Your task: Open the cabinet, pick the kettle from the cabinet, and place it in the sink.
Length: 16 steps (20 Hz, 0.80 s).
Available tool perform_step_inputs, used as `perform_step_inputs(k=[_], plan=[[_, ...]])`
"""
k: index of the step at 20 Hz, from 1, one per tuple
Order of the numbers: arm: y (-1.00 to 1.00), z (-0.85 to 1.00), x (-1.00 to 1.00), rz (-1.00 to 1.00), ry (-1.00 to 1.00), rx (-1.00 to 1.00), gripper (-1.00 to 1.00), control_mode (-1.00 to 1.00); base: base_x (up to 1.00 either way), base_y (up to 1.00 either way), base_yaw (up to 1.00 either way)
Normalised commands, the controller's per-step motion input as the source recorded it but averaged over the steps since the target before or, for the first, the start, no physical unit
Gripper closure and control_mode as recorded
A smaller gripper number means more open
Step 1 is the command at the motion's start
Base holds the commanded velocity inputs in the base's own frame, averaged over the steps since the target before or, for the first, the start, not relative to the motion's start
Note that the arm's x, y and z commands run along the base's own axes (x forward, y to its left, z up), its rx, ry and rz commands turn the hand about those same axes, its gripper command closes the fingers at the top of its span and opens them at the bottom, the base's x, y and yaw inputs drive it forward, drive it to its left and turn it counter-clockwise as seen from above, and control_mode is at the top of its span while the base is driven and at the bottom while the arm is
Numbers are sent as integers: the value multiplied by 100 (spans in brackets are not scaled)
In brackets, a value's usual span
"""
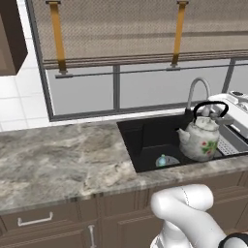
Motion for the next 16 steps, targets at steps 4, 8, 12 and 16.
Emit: perform_step_inputs(k=[4,8,12,16], plan=[[0,0,0,0,0,0,100,100,31,-24,-1],[0,0,0,0,0,0,100,100,-5,-25,-1],[0,0,0,0,0,0,100,100,-21,-16,-6],[0,0,0,0,0,0,100,100,-11,-11,-12]])
